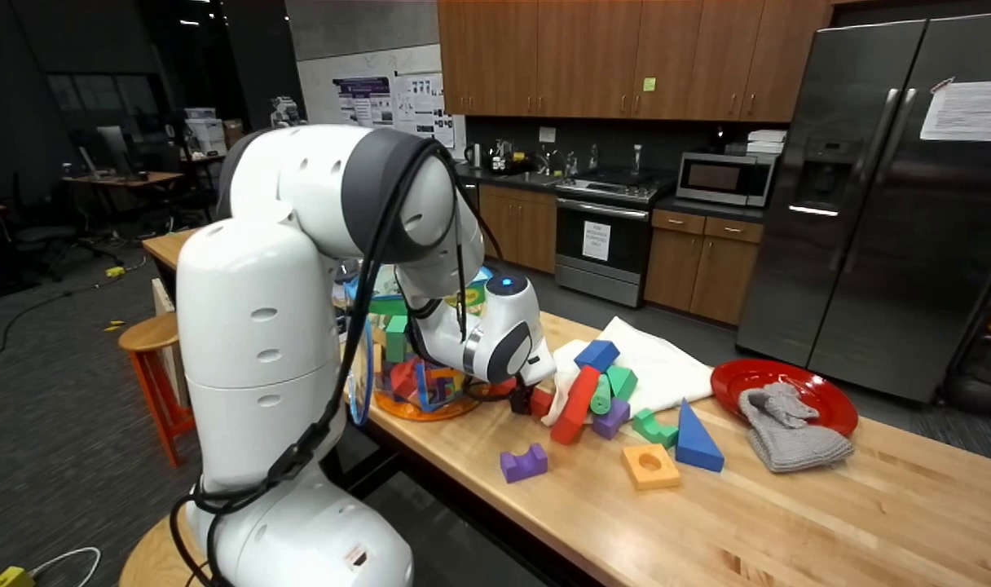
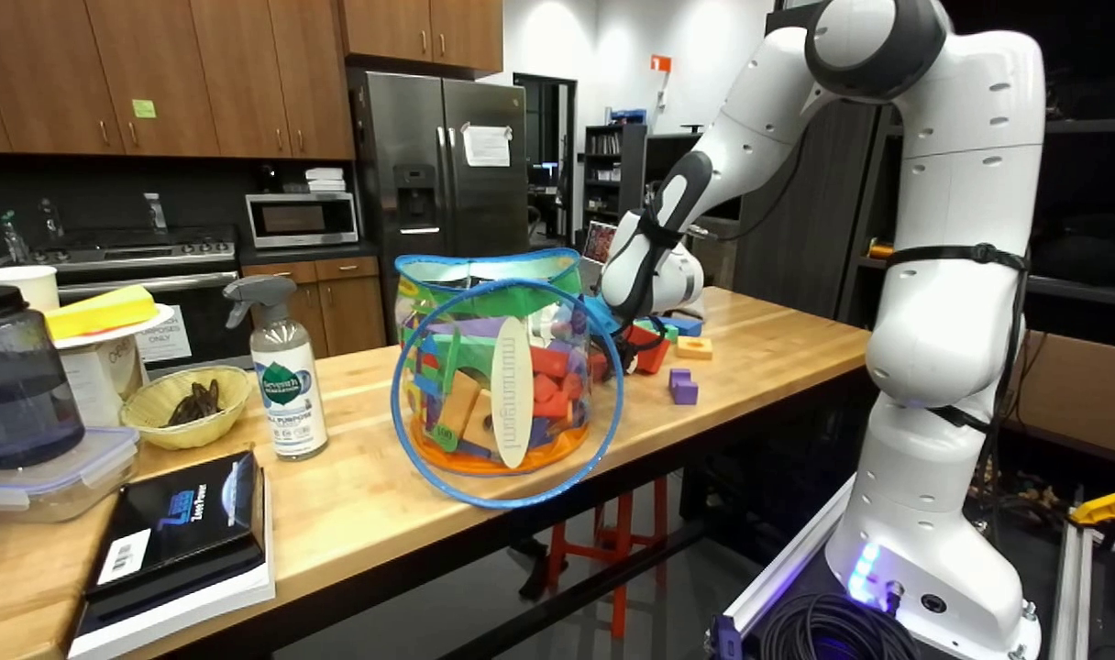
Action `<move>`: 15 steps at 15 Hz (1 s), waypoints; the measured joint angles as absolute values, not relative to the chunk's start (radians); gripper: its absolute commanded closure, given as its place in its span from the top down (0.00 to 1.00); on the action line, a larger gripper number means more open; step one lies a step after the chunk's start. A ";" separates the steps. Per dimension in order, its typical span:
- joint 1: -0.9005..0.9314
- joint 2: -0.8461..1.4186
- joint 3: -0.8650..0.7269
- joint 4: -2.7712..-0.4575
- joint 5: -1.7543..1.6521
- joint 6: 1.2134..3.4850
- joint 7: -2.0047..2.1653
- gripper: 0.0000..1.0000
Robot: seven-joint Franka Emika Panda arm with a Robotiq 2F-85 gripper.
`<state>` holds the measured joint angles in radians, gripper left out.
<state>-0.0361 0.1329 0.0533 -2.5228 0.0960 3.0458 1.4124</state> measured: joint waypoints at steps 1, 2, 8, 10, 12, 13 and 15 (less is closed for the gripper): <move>-0.028 0.144 0.052 -2.507 0.114 3.041 1.386 1.00; -0.026 0.150 0.050 -2.493 0.107 3.021 1.377 1.00; 0.006 0.156 0.009 -2.413 0.042 2.815 1.313 0.49; 0.017 0.153 -0.003 -2.393 0.023 2.750 1.304 0.34; 0.023 0.151 -0.012 -2.379 -0.001 2.702 1.304 0.21; 0.025 0.150 -0.015 -2.374 -0.012 2.681 1.304 0.16; 0.027 0.155 -0.023 -2.363 -0.034 2.673 1.304 0.16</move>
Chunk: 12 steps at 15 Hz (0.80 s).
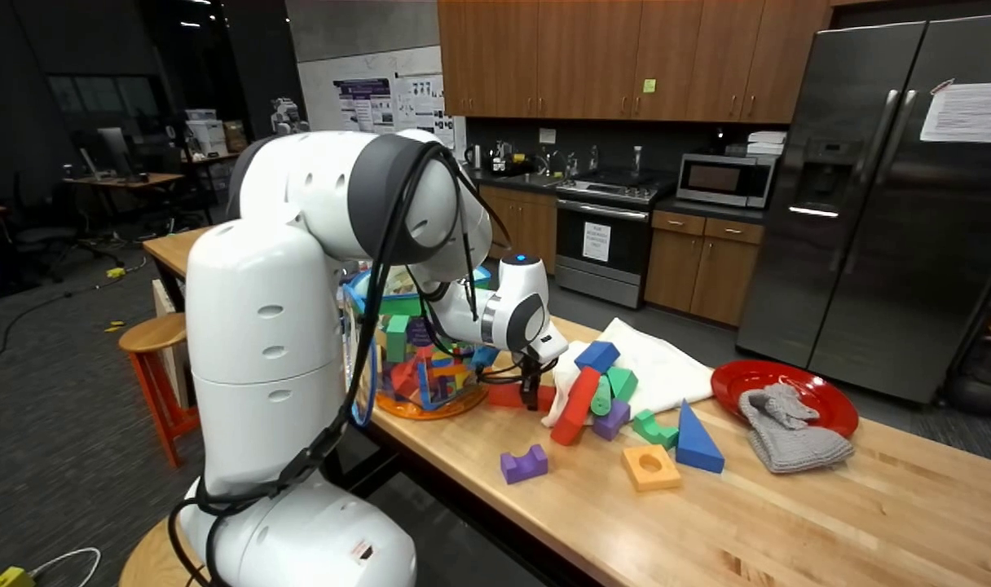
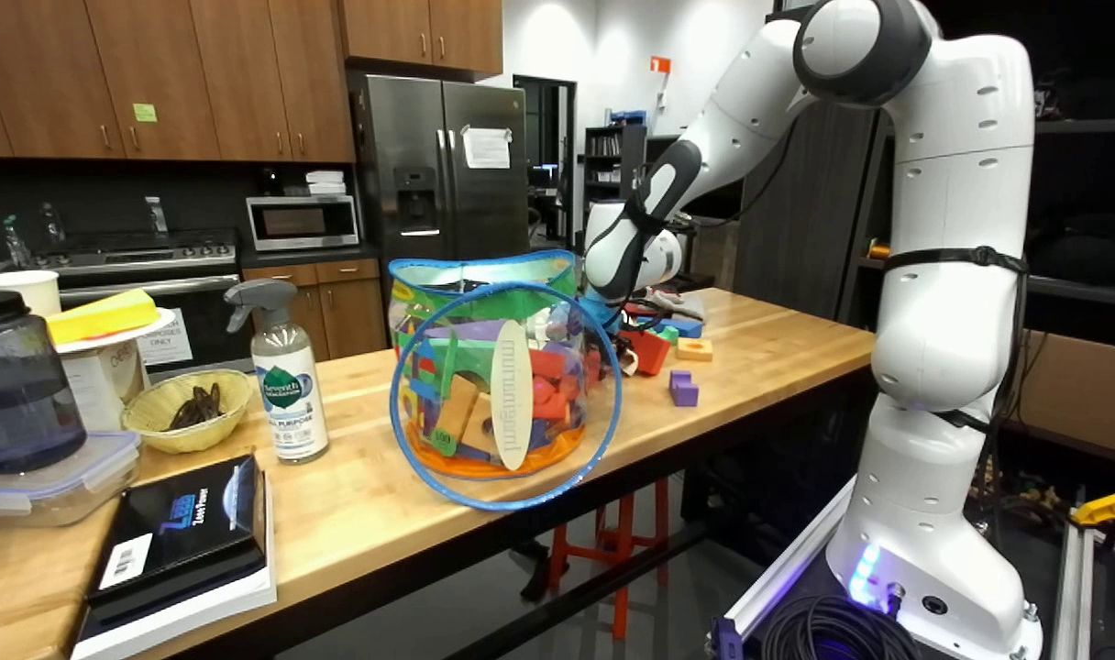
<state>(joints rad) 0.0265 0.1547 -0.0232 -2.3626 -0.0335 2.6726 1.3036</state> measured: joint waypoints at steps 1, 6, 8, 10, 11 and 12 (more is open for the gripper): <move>0.027 0.160 -0.029 -2.355 -0.043 2.672 1.304 0.16; 0.028 0.180 -0.054 -2.327 -0.083 2.673 1.304 0.16; 0.029 0.183 -0.059 -2.322 -0.087 2.673 1.303 0.16; 0.029 0.188 -0.061 -2.317 -0.091 2.678 1.302 0.16; 0.029 0.190 -0.063 -2.316 -0.093 2.685 1.300 0.16; 0.029 0.193 -0.064 -2.315 -0.094 2.693 1.298 0.16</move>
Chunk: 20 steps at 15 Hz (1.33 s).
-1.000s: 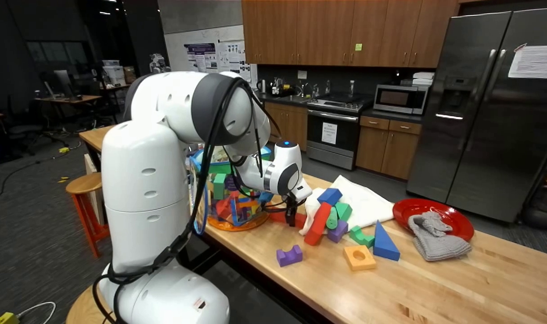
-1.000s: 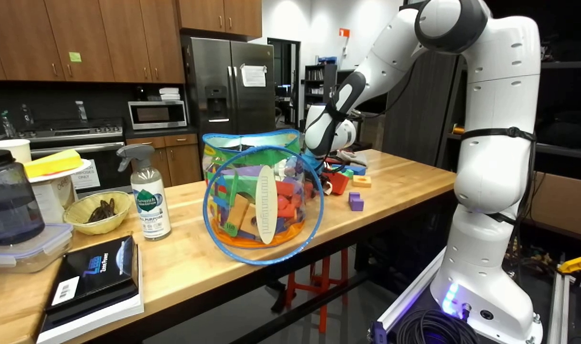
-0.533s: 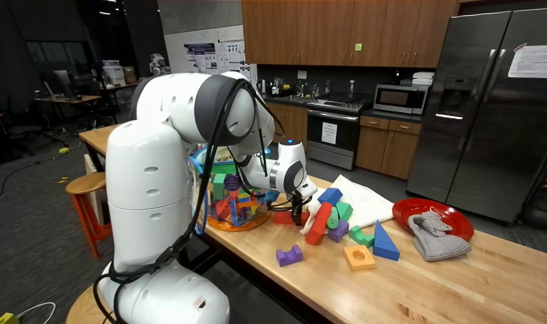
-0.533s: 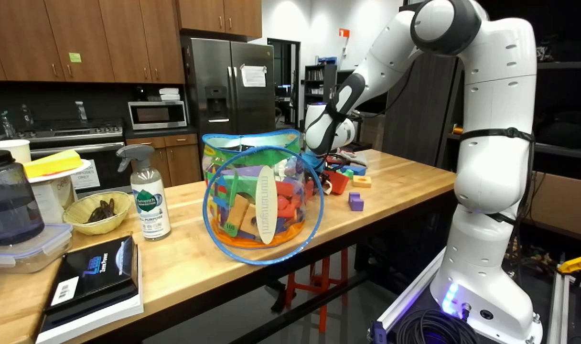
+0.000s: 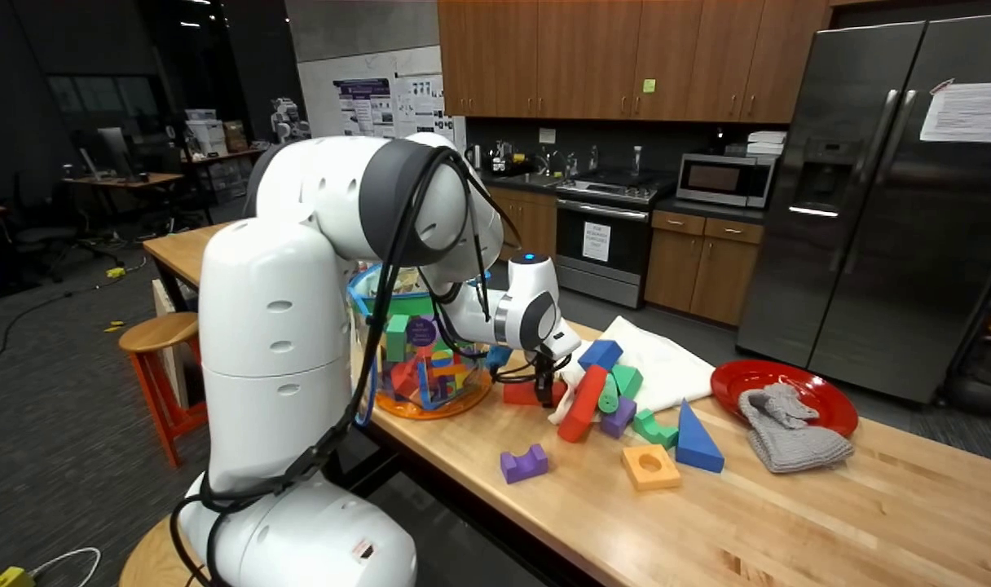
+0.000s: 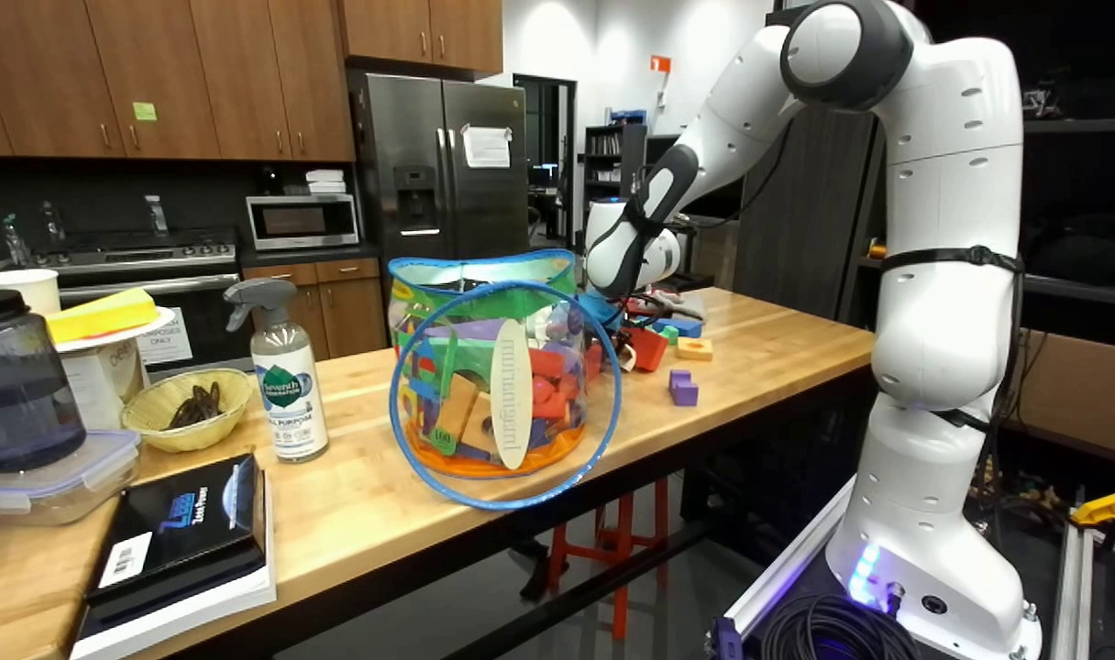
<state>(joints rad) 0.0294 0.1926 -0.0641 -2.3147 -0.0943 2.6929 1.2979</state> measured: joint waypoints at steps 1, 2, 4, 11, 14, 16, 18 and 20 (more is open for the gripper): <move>0.029 0.195 -0.066 -2.314 -0.095 2.703 1.294 0.16; 0.030 0.196 -0.068 -2.314 -0.096 2.713 1.288 0.16; 0.031 0.202 -0.072 -2.313 -0.097 2.734 1.280 0.16; 0.055 0.048 -0.098 -2.314 -0.179 2.645 1.386 0.16; 0.050 -0.002 -0.085 -2.314 -0.221 2.598 1.434 0.16; 0.045 -0.020 -0.071 -2.315 -0.237 2.581 1.460 0.16; 0.039 -0.033 -0.057 -2.315 -0.239 2.577 1.478 0.16; 0.033 -0.046 -0.043 -2.316 -0.239 2.577 1.494 0.16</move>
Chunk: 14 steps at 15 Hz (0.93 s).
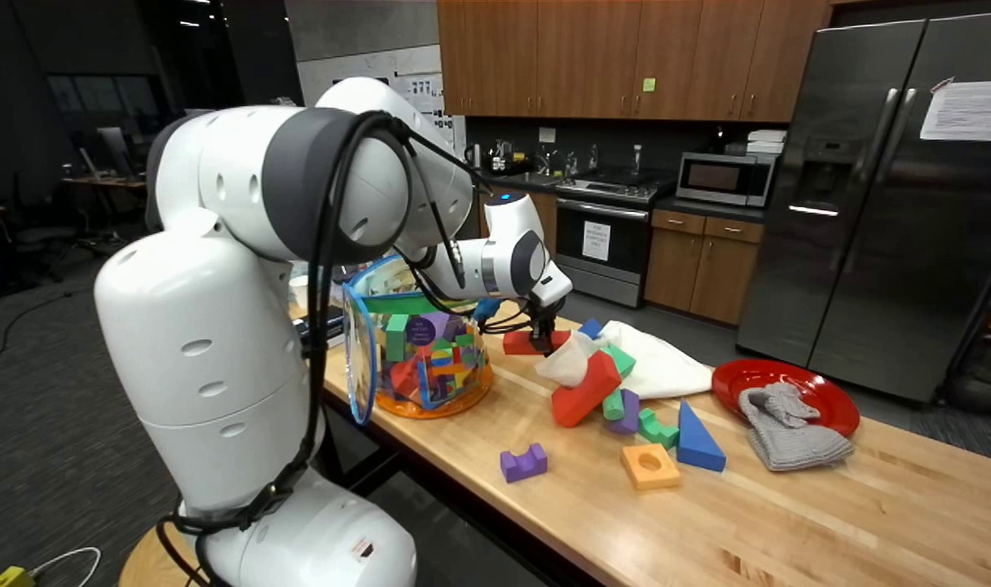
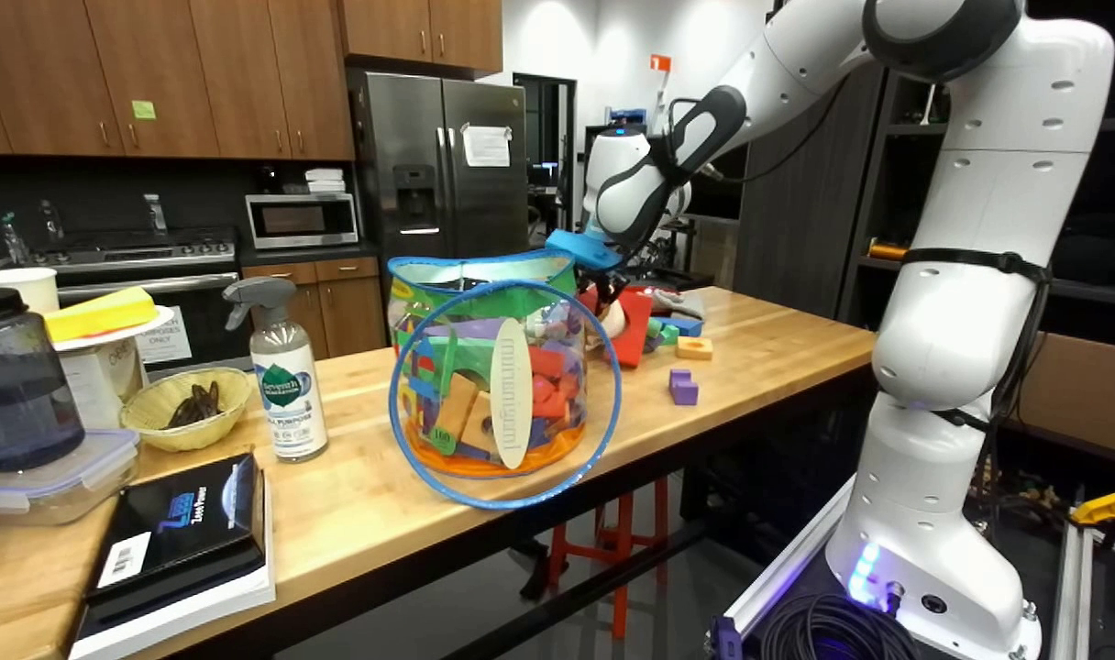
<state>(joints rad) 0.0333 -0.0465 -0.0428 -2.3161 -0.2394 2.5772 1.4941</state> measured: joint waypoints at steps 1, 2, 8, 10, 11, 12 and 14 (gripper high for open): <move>0.032 -0.056 -0.036 -2.317 -0.239 2.579 1.503 0.16; 0.029 -0.064 -0.029 -2.317 -0.239 2.580 1.508 0.16; 0.019 -0.120 0.014 -2.320 -0.239 2.612 1.528 0.16; 0.016 -0.141 0.029 -2.320 -0.239 2.623 1.531 0.16; 0.014 -0.151 0.036 -2.320 -0.239 2.629 1.532 0.16; 0.011 -0.162 0.043 -2.320 -0.239 2.634 1.532 0.16; 0.005 -0.180 0.055 -2.321 -0.238 2.644 1.532 0.16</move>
<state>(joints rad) 0.0051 -0.1802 0.0553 -2.3205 -0.2379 2.6444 1.5318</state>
